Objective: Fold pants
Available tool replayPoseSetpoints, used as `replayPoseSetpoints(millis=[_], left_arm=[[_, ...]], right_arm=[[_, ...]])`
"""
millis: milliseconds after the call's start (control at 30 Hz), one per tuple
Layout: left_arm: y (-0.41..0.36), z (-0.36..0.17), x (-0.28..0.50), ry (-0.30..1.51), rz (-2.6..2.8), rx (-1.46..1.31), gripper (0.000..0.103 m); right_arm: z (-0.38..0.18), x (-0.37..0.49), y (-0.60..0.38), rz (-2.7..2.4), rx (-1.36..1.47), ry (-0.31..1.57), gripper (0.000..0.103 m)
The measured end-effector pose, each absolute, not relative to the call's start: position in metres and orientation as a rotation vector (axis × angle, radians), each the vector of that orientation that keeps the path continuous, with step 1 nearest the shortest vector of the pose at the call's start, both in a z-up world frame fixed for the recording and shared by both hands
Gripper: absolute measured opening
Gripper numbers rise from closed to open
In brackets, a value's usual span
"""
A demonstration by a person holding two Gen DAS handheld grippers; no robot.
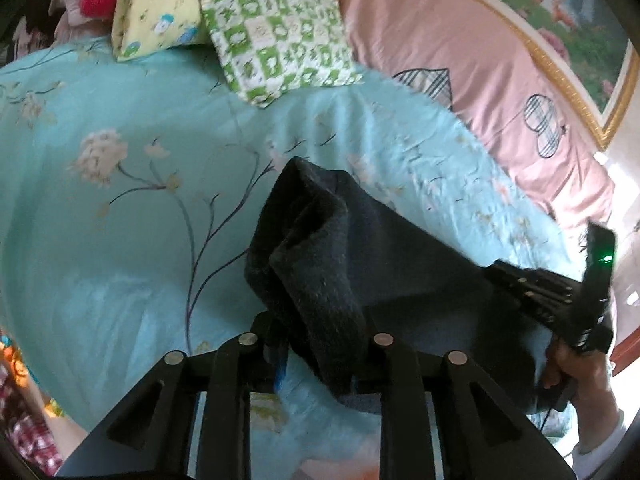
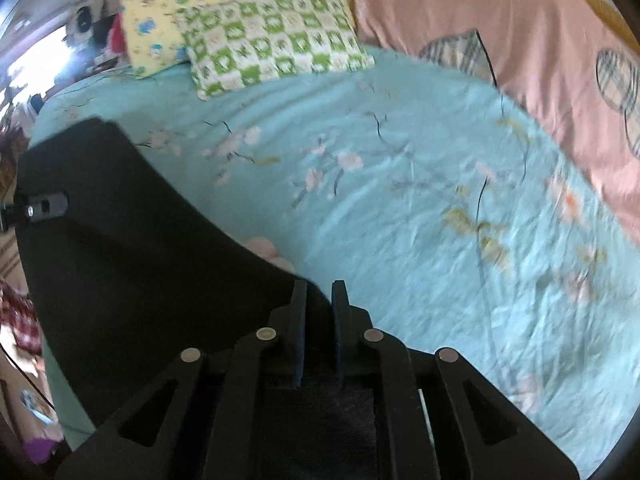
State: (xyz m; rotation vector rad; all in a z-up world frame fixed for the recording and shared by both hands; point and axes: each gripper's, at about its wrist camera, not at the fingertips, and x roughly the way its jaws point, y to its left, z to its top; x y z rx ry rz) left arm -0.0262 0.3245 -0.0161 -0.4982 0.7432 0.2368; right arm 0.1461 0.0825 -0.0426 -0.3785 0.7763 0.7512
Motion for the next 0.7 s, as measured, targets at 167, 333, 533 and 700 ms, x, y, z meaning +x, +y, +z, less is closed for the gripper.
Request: replayPoseSetpoints(millis=[167,333,533,700], left_arm=[[0.322,0.001,-0.043,0.707,0.263,-0.476,0.033],[0.310,0.029,-0.060,0.636,0.313,-0.426,0.033],[0.280,0.062,-0.055,0.551,0.239,-0.403,0.033],[0.236,0.064,-0.030,0.584,0.144,-0.336,0.033]], right_arm=[[-0.022,0.134,0.058,0.745,-0.266,0.763,0.034],[-0.006,0.114,0.023,0.761,-0.150,0.772,0.034],[-0.002,0.088,-0.013,0.757,-0.050,0.779,0.034],[-0.003,0.072,-0.050,0.708,0.025,0.783,0.044]])
